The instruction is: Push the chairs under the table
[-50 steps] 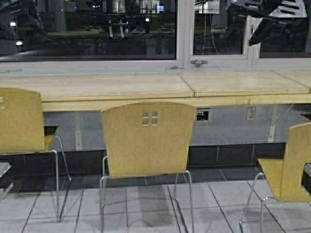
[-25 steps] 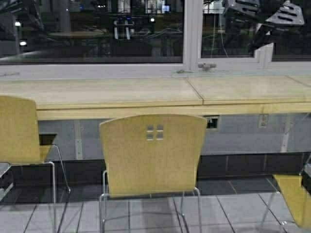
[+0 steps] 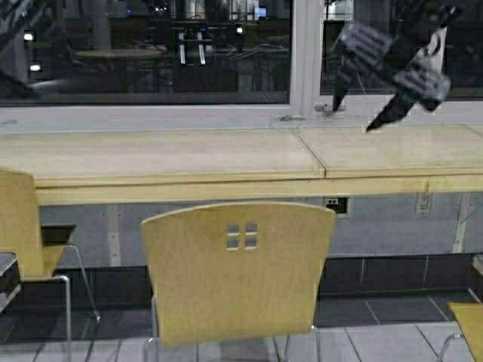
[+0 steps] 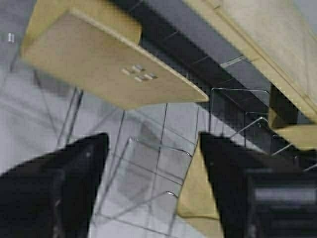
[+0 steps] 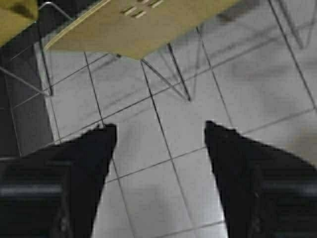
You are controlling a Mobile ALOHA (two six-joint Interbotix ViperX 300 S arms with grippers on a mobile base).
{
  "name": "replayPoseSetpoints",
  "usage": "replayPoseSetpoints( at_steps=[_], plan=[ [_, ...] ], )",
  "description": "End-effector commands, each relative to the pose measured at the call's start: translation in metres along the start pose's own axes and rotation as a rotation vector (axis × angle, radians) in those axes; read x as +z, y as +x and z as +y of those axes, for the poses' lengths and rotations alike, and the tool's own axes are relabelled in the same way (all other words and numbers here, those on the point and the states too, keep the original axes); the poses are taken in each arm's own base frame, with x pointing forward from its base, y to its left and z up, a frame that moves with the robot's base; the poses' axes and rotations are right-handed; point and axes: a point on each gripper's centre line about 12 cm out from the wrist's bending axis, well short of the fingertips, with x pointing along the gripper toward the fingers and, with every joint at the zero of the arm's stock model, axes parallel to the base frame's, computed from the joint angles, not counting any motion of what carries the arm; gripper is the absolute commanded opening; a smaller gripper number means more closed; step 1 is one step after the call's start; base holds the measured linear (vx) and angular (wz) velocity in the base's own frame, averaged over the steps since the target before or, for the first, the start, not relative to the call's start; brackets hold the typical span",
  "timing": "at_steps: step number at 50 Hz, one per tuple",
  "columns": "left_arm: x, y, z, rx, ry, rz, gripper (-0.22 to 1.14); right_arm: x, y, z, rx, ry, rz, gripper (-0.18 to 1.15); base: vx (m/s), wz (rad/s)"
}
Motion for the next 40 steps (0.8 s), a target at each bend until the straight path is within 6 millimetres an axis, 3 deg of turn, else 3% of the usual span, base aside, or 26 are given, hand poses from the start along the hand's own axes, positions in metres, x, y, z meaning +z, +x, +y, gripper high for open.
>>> replayPoseSetpoints(
  at_steps=[1, 11, 22, 40],
  plan=[
    [-0.009, 0.018, 0.011, 0.098, -0.102, 0.078, 0.91, 0.000, 0.014, -0.002, -0.024, 0.085, 0.032, 0.90, 0.30, 0.00],
    [-0.020, 0.049, 0.024, 0.234, -0.172, 0.150, 0.91, -0.001, 0.032, -0.006, -0.054, 0.144, 0.058, 0.90, 0.29, -0.03],
    [-0.052, 0.087, 0.043, 0.417, -0.282, 0.267, 0.91, -0.004, 0.044, -0.014, -0.083, 0.214, 0.077, 0.90, 0.26, 0.02],
    [-0.099, 0.152, 0.043, 0.565, -0.362, 0.382, 0.91, -0.024, 0.074, -0.038, -0.174, 0.381, 0.138, 0.90, 0.23, 0.09]
  ],
)
